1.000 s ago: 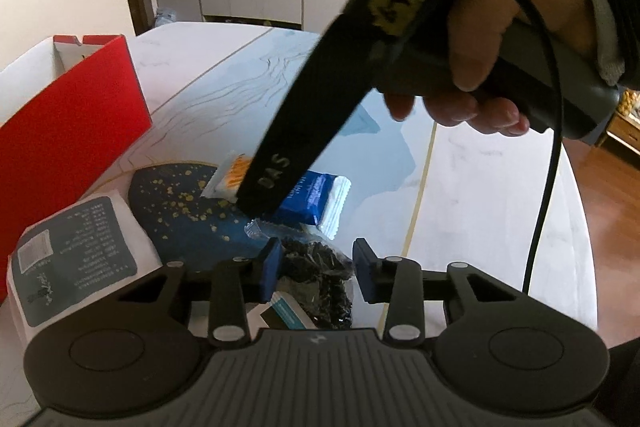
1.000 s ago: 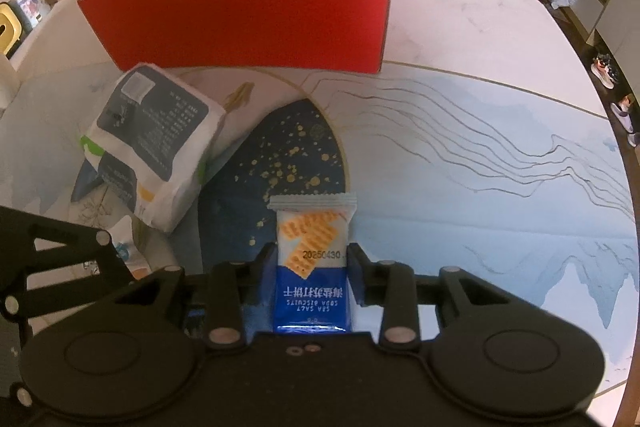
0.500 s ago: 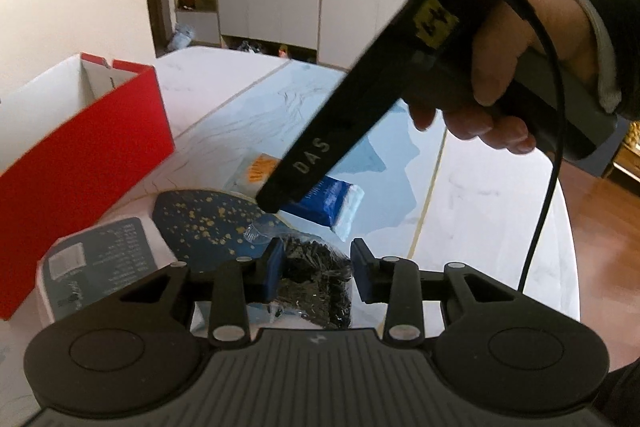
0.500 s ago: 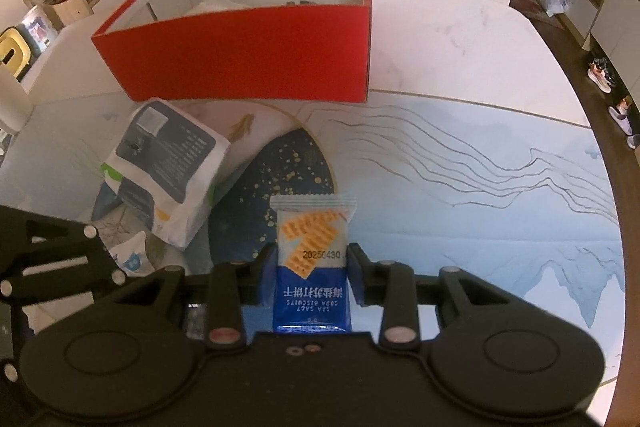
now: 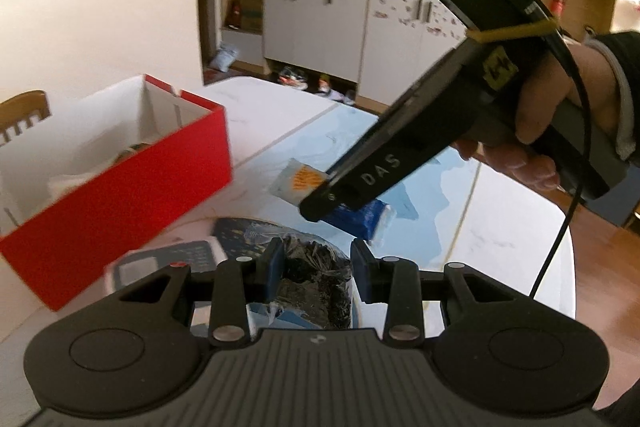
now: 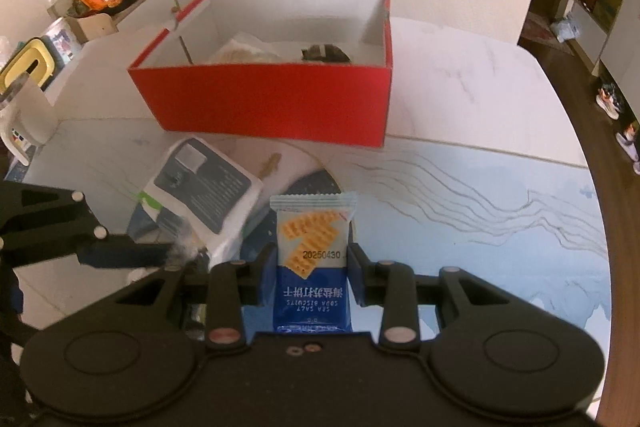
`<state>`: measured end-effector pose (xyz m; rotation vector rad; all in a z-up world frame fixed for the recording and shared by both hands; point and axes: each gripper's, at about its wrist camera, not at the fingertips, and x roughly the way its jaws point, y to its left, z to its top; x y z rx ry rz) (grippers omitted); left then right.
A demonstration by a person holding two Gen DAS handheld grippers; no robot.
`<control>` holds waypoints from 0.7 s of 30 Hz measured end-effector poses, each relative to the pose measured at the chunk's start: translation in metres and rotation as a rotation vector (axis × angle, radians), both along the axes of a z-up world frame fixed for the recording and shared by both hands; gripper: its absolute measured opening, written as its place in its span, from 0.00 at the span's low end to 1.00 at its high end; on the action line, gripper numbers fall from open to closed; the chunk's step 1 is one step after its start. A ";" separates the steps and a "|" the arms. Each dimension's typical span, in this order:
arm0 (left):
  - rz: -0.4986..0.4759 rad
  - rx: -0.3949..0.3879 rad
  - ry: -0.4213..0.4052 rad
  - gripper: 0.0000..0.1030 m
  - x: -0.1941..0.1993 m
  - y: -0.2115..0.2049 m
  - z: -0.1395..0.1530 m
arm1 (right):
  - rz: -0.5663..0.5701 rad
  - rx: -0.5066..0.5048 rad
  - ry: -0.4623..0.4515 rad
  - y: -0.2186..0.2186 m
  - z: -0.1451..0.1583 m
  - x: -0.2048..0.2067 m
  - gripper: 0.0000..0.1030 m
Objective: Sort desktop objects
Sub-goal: 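Carry the biscuit packet with the right tool while the left tool carries the black bag into the box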
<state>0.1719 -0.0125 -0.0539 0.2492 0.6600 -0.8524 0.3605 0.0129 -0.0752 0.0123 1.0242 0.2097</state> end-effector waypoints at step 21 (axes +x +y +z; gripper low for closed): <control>0.241 -0.024 -0.081 0.34 0.031 0.058 0.048 | 0.131 0.018 -0.095 0.030 0.047 0.036 0.34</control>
